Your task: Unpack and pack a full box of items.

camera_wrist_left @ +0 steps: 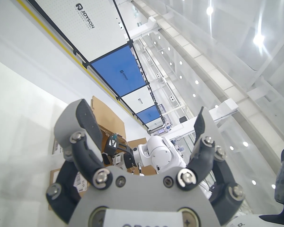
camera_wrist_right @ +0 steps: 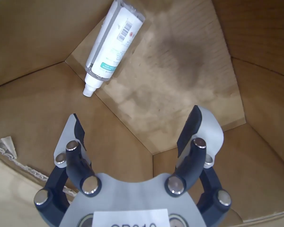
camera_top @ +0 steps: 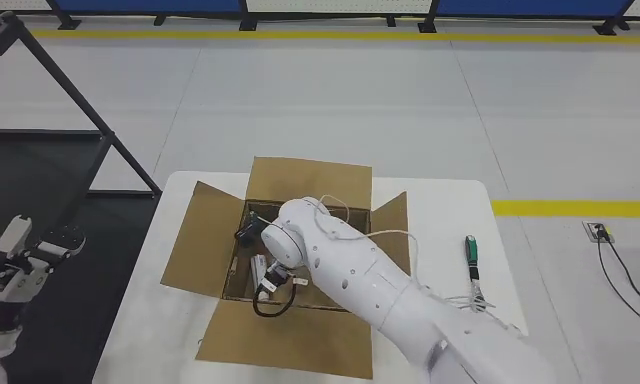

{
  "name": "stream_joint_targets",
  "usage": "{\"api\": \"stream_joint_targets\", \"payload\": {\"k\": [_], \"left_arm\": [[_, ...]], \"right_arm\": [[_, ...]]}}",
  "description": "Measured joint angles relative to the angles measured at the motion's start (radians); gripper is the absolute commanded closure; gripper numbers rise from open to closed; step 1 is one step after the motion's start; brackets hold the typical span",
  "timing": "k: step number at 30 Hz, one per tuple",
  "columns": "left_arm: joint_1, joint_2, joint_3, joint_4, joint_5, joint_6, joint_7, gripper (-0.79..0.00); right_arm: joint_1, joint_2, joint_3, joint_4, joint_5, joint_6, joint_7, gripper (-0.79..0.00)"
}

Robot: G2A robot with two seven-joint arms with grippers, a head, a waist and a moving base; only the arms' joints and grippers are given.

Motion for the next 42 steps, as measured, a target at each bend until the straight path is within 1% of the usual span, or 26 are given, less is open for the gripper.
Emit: {"api": "stream_joint_targets", "payload": {"k": [4,8,11,17,22,26,33,36,42], "left_arm": [[-0.021,0.005,0.000,0.024,0.002,-0.001,-0.024,-0.785],[-0.033,0.013,0.004,0.035,0.050,-0.006,-0.059,-0.785],[-0.039,0.016,0.015,0.041,0.080,-0.016,-0.071,-0.785],[-0.049,0.020,0.032,0.054,0.074,-0.020,-0.081,-0.785],[-0.055,0.023,0.044,0.061,0.069,-0.023,-0.086,-0.785],[-0.063,0.025,0.056,0.067,0.062,-0.023,-0.087,-0.785],[-0.078,0.029,0.070,0.085,0.057,-0.021,-0.084,-0.785],[-0.086,0.030,0.078,0.089,0.058,-0.019,-0.081,-0.785],[-0.102,0.035,0.095,0.096,0.083,-0.010,-0.089,-0.785]], "right_arm": [[0.009,-0.042,-0.008,0.074,0.012,-0.029,0.001,-0.785],[0.016,-0.079,-0.009,0.133,0.027,-0.067,0.001,-0.785],[0.019,-0.099,-0.008,0.163,0.033,-0.098,-0.002,-0.785],[0.018,-0.127,-0.003,0.205,0.045,-0.167,-0.002,-0.785],[0.023,-0.138,0.006,0.232,0.048,-0.195,0.002,-0.785],[0.026,-0.143,0.014,0.238,0.054,-0.233,0.032,-0.785],[0.036,-0.139,0.036,0.244,0.070,-0.315,0.046,-0.785],[0.043,-0.135,0.046,0.248,0.070,-0.309,0.023,-0.785],[0.044,-0.135,0.046,0.248,0.066,-0.301,0.022,-0.785]]}}
